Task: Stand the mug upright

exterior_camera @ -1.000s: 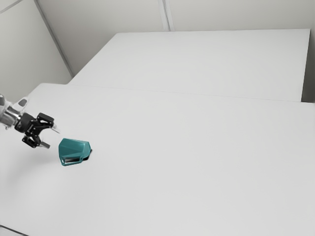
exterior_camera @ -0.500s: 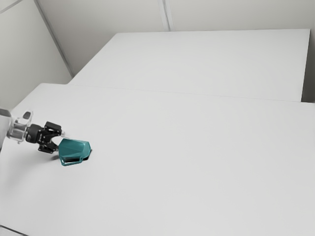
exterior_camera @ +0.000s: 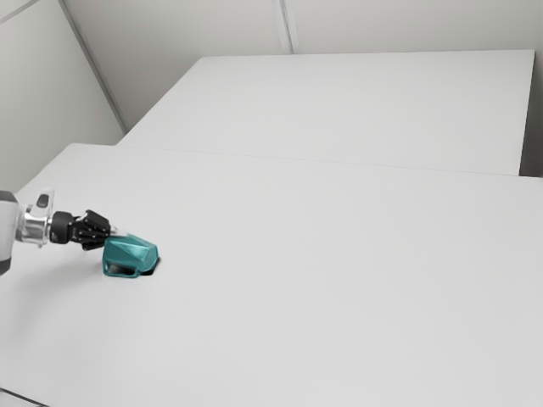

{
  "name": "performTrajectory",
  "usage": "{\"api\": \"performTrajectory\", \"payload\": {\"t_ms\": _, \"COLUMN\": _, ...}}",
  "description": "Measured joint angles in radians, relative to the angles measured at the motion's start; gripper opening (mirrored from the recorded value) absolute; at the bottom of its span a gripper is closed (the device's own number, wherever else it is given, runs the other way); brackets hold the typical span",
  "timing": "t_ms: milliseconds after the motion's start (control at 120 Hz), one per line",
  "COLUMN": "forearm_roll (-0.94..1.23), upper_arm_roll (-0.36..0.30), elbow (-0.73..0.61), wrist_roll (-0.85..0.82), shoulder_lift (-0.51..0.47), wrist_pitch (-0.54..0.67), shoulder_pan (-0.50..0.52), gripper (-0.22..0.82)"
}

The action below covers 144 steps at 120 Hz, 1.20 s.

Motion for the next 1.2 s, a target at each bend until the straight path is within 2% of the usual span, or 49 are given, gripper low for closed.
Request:
{"api": "performTrajectory", "payload": {"t_ms": 333, "forearm_roll": -0.019, "upper_arm_roll": -0.066, "elbow": 0.014, "wrist_roll": 0.109, "shoulder_lift": -0.073, "wrist_pitch": -0.006, "shoulder_pan": -0.003, "gripper": -0.18}}
{"api": "performTrajectory", "payload": {"t_ms": 567, "forearm_roll": 0.092, "upper_arm_roll": -0.268, "elbow": 0.131, "wrist_roll": 0.133, "shoulder_lift": -0.106, "wrist_pitch": 0.053, "shoulder_pan": -0.013, "gripper": -0.18}}
{"api": "performTrajectory", "payload": {"t_ms": 625, "forearm_roll": 0.165, "upper_arm_roll": -0.301, "elbow": 0.154, "wrist_roll": 0.128, "shoulder_lift": -0.11, "wrist_pitch": 0.1, "shoulder_pan": -0.048, "gripper": -0.18}}
{"api": "performTrajectory", "payload": {"t_ms": 708, "forearm_roll": 0.274, "upper_arm_roll": -0.315, "elbow": 0.162, "wrist_roll": 0.117, "shoulder_lift": -0.112, "wrist_pitch": 0.18, "shoulder_pan": -0.134, "gripper": -0.18}}
{"api": "performTrajectory", "payload": {"t_ms": 867, "forearm_roll": 0.525, "upper_arm_roll": -0.319, "elbow": 0.159, "wrist_roll": 0.073, "shoulder_lift": -0.104, "wrist_pitch": 0.361, "shoulder_pan": -0.28, "gripper": -0.18}}
{"api": "performTrajectory", "payload": {"t_ms": 1200, "forearm_roll": 0.962, "upper_arm_roll": -0.313, "elbow": 0.164, "wrist_roll": -0.035, "shoulder_lift": -0.028, "wrist_pitch": 0.768, "shoulder_pan": -0.503, "gripper": -0.18}}
